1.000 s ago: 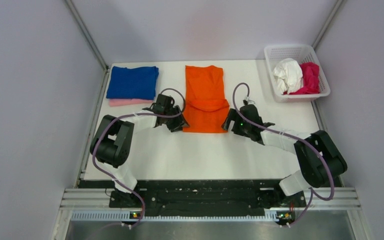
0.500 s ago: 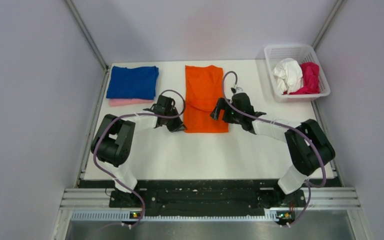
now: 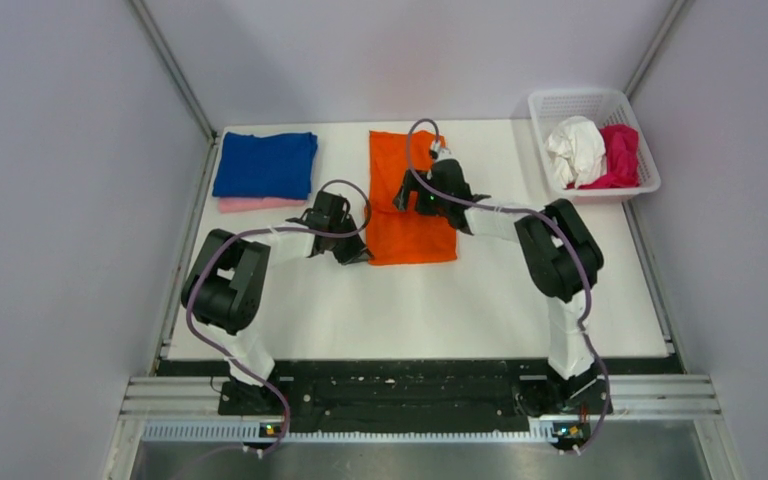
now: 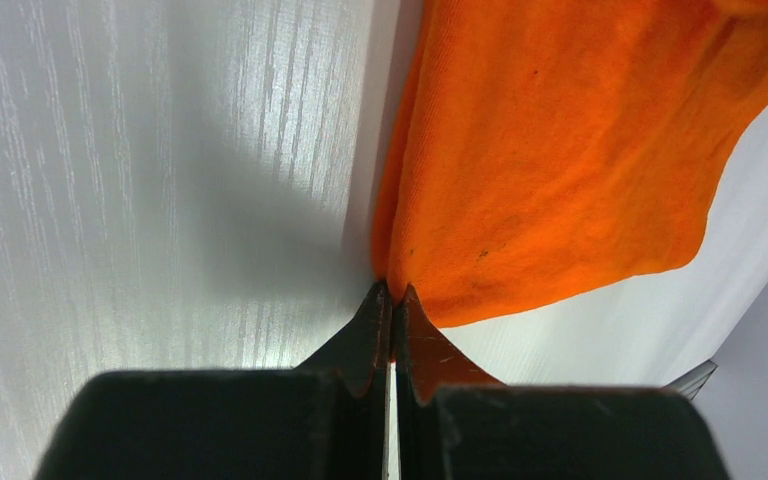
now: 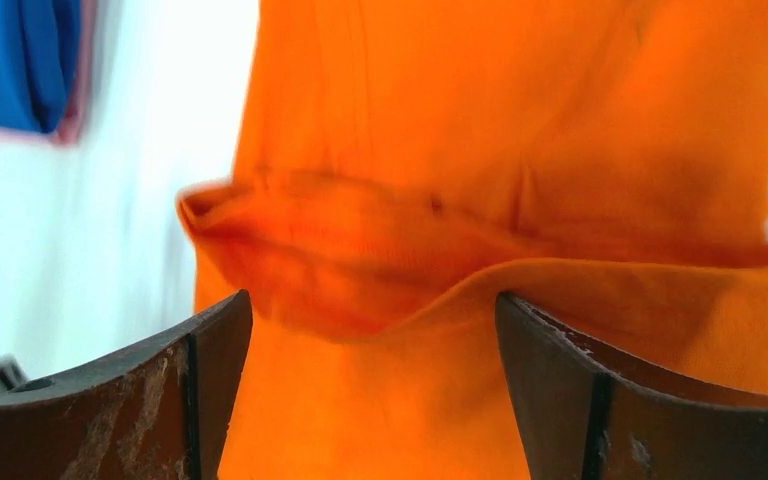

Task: Fold and stack the t-shirts
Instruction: Fold the folded rectangular tshirt in 1/3 of the way

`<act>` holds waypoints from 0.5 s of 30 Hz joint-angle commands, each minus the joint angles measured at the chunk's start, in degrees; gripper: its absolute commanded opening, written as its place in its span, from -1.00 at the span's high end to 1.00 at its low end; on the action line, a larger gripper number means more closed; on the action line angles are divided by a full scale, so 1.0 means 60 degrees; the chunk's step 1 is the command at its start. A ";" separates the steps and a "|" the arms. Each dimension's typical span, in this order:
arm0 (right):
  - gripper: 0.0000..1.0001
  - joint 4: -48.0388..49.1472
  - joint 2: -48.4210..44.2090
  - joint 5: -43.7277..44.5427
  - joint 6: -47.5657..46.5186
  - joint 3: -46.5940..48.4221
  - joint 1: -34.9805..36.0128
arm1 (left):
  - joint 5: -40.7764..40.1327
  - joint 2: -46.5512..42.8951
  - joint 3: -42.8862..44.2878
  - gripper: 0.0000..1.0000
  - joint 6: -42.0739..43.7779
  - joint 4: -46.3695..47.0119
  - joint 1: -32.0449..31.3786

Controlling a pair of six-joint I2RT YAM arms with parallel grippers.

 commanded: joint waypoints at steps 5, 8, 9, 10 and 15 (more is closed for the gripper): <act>-0.79 -0.0211 0.0958 0.0646 -0.0235 0.2555 -0.0604 | -0.0795 -0.0022 -0.0450 1.00 0.0477 -0.1035 -0.0069; -0.82 -0.0368 -0.0119 0.1092 -0.0596 0.1822 -0.0605 | -0.0990 -0.0202 -0.0367 1.00 0.0471 -0.1152 -0.0075; -0.83 -0.0385 -0.0563 0.1207 -0.0691 0.1443 -0.0605 | -0.1007 -0.0240 -0.0324 0.98 0.0479 -0.1185 -0.0084; -0.84 -0.0387 -0.1028 0.1301 -0.0780 0.0993 -0.0605 | -0.1002 -0.0301 -0.0291 0.86 0.0480 -0.1194 -0.0083; -0.85 -0.0797 -0.3545 0.1891 -0.0153 -0.1685 -0.0605 | -0.0950 -0.0869 -0.0524 0.26 0.0363 -0.1097 -0.0085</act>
